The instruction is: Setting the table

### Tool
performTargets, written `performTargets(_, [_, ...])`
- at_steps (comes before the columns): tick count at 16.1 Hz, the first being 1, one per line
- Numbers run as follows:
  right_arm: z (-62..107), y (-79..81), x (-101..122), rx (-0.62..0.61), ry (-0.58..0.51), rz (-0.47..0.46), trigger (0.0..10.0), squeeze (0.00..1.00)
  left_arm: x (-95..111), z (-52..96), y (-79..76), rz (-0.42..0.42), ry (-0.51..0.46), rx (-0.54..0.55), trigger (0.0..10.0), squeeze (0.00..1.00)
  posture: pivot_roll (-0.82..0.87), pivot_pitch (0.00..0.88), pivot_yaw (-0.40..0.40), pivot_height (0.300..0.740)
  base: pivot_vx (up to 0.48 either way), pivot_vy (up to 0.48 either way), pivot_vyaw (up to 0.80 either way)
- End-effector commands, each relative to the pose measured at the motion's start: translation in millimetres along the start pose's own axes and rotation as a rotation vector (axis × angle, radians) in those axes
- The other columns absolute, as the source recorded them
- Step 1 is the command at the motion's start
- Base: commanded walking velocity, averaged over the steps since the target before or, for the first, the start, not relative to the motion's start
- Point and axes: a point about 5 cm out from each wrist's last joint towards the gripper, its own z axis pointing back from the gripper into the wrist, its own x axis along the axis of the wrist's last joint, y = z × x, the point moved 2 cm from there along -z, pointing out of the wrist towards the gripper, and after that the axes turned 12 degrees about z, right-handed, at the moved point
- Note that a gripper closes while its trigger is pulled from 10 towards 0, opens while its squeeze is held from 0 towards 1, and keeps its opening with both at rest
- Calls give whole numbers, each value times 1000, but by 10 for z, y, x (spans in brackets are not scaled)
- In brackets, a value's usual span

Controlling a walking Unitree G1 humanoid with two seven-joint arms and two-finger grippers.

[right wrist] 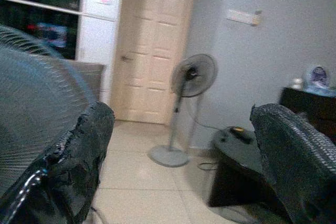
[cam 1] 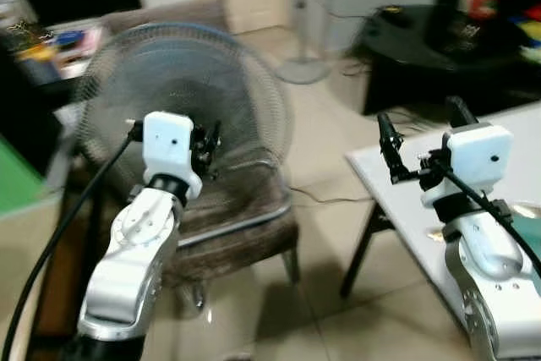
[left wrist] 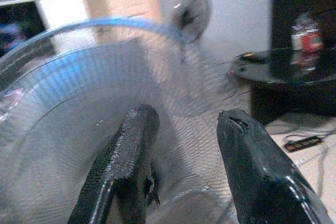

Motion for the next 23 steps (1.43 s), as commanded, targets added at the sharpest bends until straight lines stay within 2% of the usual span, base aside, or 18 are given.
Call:
performTargets(1, [-8,65,47,23,-19,-13,10000,0,-58,18,121,3,30,47,10000,0,-22,0,95,740,0,0,800])
performTargets(3, [26,17,32,9,-6,-12,10000,0,-59,-61,60,5,19,54,10000,0,1,0,79,740,0,0,800])
performTargets(6, [-14,14,29,30,-12,-20,10000,0,-52,32,96,20,22,83,10000,0,27,0,56,740,0,0,800])
performTargets(7, [-38,25,44,37,-22,-16,10000,0,-80,67,171,15,31,101,10000,0,2,0,62,740,0,0,800])
performTargets(8, [-39,24,49,36,-24,-14,10000,0,-81,61,181,19,30,104,10000,0,2,0,62,740,0,0,800])
performTargets(11, [-46,-5,41,29,-20,-12,10000,0,-52,-25,66,15,10,82,10000,0,20,0,46,740,0,0,800])
performTargets(14, [-68,39,57,60,-31,-36,10000,0,-82,80,110,21,36,87,10000,0,18,0,46,740,0,0,800])
performTargets(15, [-52,55,65,65,-33,-30,10000,0,-99,73,138,38,42,82,10000,0,-16,0,68,740,0,0,800])
performTargets(17, [-38,11,50,44,-18,-36,10000,0,-61,-79,65,47,36,58,10000,0,0,0,59,740,0,0,800])
performTargets(18, [-57,6,46,42,-17,-43,10000,0,-19,-79,47,57,26,68,10000,0,16,0,51,740,0,0,800])
performTargets(19, [-83,34,57,64,-26,-55,10000,0,-12,-15,41,62,24,72,10000,0,28,0,45,740,0,0,800])
performTargets(21, [-104,76,57,87,-32,-51,10000,0,-103,86,108,15,58,73,10000,0,20,0,45,740,0,0,800])
performTargets(23, [-91,45,50,58,-15,-54,10000,0,-129,36,111,39,66,68,10000,0,18,0,61,740,0,0,800])
